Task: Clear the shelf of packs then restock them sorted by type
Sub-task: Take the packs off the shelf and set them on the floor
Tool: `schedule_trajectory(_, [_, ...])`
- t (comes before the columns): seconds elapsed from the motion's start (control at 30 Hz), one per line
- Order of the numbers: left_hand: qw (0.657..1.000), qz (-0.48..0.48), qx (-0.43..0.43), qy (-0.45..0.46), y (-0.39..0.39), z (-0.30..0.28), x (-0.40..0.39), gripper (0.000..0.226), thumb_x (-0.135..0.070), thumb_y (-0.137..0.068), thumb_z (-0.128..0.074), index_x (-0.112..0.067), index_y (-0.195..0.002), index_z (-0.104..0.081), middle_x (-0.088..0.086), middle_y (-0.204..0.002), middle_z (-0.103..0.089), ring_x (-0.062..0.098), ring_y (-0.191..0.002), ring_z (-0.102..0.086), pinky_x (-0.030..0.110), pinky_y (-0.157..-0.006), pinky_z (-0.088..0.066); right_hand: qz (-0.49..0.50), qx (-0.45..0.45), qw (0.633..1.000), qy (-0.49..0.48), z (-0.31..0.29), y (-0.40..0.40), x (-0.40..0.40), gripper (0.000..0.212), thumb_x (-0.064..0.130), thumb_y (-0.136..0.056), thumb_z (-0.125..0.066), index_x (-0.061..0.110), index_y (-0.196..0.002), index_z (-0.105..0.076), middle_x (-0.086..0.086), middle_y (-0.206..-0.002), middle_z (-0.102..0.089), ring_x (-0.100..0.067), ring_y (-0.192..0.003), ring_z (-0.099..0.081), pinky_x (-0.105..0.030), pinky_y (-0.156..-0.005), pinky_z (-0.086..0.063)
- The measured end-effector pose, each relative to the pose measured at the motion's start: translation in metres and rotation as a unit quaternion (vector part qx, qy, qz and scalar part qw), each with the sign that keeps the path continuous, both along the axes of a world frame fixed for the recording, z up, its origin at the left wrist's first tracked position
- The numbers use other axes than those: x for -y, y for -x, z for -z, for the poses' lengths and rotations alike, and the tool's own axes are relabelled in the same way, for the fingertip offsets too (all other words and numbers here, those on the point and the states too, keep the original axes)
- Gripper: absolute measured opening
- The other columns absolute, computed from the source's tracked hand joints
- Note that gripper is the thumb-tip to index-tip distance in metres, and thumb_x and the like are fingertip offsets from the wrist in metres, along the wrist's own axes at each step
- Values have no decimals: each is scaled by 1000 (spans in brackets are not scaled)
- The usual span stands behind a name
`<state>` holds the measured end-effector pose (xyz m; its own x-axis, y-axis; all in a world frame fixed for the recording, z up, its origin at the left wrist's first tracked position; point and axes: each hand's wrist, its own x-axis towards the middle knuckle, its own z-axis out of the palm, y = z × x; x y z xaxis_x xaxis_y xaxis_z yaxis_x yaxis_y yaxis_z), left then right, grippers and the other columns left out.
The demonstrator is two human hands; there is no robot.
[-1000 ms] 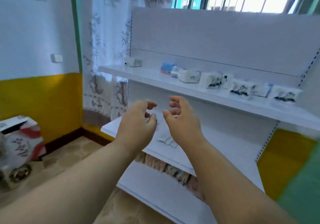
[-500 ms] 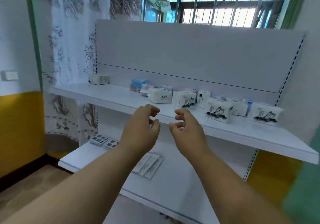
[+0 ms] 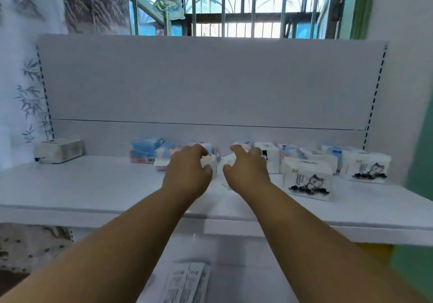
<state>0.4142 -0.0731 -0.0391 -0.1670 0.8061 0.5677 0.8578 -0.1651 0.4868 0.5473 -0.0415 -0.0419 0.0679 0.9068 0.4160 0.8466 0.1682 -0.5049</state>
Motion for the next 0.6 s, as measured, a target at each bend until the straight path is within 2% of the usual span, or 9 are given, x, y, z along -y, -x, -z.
schedule_trajectory(0.07, [995,-48,-85,18,14,1,-37,49,-41,-83,-72,-26,-127,-54,2,-126,-60,22,-109,-55,41,-95,-51,35,29,998,44,2,6,-17,57,49,-91,-54,38,-144,-34,-12,-154,-17,-37,-134,-32,-46,-103,-40])
schedule_trajectory(0.17, [980,-64,-167,92,30,5,-75,69,-63,-76,-66,-30,-134,-46,4,-134,-55,26,-119,-51,45,-100,-46,60,28,996,64,12,10,-37,63,58,-85,-60,33,-138,-37,-15,-146,-23,-37,-123,-42,-44,-98,-45])
schedule_trajectory(0.23, [973,-48,-191,119,36,7,-90,67,-65,-75,-63,-34,-133,-47,4,-131,-57,26,-118,-52,46,-99,-45,69,-2,997,39,14,8,-43,67,59,-80,-67,28,-133,-41,-15,-138,-32,-34,-113,-52,-39,-93,-47])
schedule_trajectory(0.33, [979,-54,-177,85,40,8,-97,52,-57,-82,-59,-33,-127,-51,4,-122,-61,28,-113,-55,43,-96,-45,41,-82,995,-26,14,2,-44,58,51,-78,-74,21,-121,-50,-12,-129,-43,-29,-100,-57,-27,-79,-47])
schedule_trajectory(0.4, [996,-32,-67,58,39,5,-91,48,-53,-86,-59,-28,-126,-53,4,-118,-64,28,-108,-59,42,-94,-48,0,-177,981,-81,11,-1,-43,48,46,-76,-77,22,-109,-52,-5,-121,-48,-21,-93,-54,-20,-65,-41])
schedule_trajectory(0.47, [983,28,175,40,38,-2,-79,42,-43,-90,-62,-22,-125,-53,6,-117,-64,27,-104,-61,42,-91,-51,-41,-338,934,-110,6,1,-41,50,50,-68,-81,24,-99,-52,-2,-113,-57,-21,-94,-58,-26,-68,-50])
schedule_trajectory(0.53, [883,105,454,61,35,-11,-65,37,-35,-94,-62,-19,-126,-52,8,-118,-62,27,-102,-62,44,-86,-55,-92,-530,839,-84,-3,7,-34,69,65,-52,-83,22,-98,-54,-3,-106,-63,-25,-96,-65,-43,-76,-60])
schedule_trajectory(0.57, [831,132,536,71,35,-15,-57,34,-32,-95,-60,-19,-125,-52,10,-117,-62,29,-101,-62,45,-83,-57,-115,-591,796,-60,-7,9,-32,79,70,-45,-82,20,-100,-54,-5,-106,-64,-25,-96,-66,-46,-75,-61])
schedule_trajectory(0.6, [801,146,576,68,35,-19,-50,31,-31,-96,-59,-19,-124,-53,11,-115,-63,30,-100,-63,46,-81,-58,-135,-623,770,-39,-11,10,-30,82,70,-45,-82,17,-102,-55,-8,-107,-65,-26,-95,-67,-44,-71,-61])
